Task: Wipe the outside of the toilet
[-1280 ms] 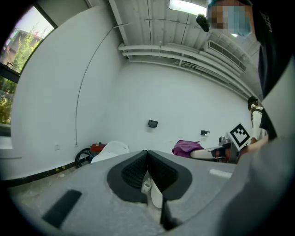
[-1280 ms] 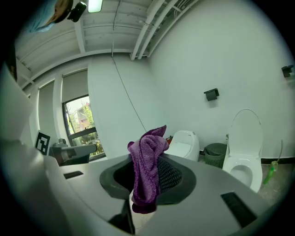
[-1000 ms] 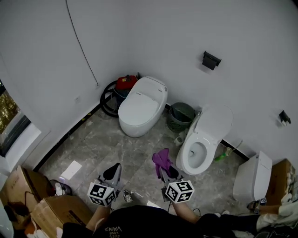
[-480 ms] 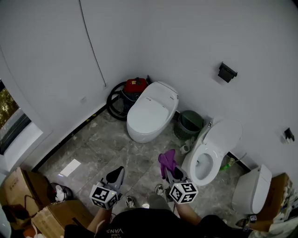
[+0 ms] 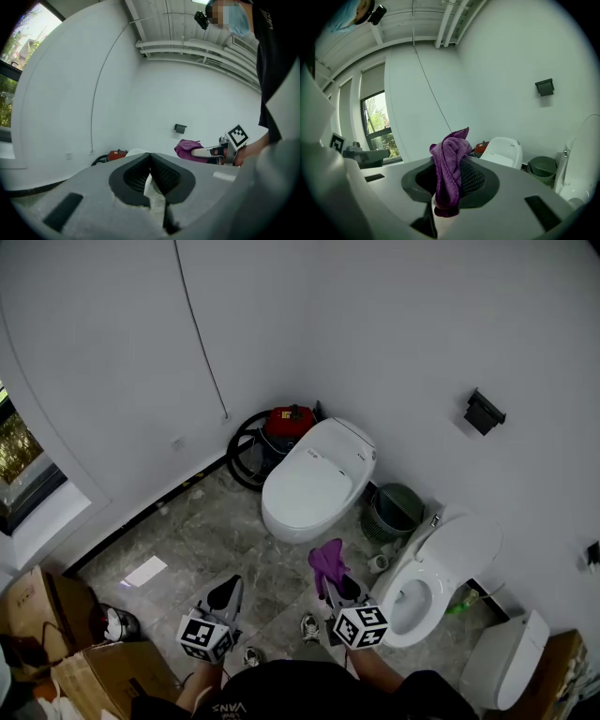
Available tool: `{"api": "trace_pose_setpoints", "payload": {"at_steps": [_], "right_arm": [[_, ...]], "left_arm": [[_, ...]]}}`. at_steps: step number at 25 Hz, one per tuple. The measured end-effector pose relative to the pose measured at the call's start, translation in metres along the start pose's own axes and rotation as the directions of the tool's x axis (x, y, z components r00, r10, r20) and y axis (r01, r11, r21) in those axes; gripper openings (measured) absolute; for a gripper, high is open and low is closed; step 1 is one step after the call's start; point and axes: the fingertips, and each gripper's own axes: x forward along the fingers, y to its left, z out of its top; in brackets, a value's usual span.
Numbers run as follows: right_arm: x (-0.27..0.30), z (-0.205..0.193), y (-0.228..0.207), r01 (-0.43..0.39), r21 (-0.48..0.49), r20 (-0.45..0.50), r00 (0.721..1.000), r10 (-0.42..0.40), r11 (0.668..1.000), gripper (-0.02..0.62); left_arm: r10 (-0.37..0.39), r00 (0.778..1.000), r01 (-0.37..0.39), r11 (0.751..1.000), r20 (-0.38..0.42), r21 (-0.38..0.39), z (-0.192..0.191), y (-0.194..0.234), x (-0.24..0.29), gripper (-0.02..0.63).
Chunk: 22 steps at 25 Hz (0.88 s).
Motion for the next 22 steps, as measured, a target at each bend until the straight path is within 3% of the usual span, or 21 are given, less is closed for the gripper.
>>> {"api": "trace_pose_setpoints", "payload": {"at_steps": [6, 11, 18, 22], "right_arm": [[0.035, 0.017, -0.047, -0.049, -0.020, -0.029, 0.998, 0.048, 0.999, 0.089], [0.065, 0.011, -0.084, -0.074, -0.005, -0.067, 0.995, 0.073, 0.997, 0.089], [0.121, -0.020, -0.130, -0.122, 0.020, -0.106, 0.987, 0.123, 0.992, 0.089], [0.153, -0.045, -0.148, -0.147, 0.009, -0.112, 0.983, 0.147, 0.989, 0.089]], "left_arm": [[0.037, 0.999, -0.038, 0.999, -0.016, -0.018, -0.003, -0.006, 0.061, 0.003], [0.060, 0.995, -0.062, 0.998, -0.075, -0.026, -0.025, -0.006, 0.100, 0.003], [0.121, 0.985, -0.127, 0.991, -0.121, -0.038, -0.066, 0.008, 0.150, 0.003], [0.116, 0.985, -0.120, 0.993, -0.127, -0.020, -0.092, 0.015, 0.171, 0.003]]}}
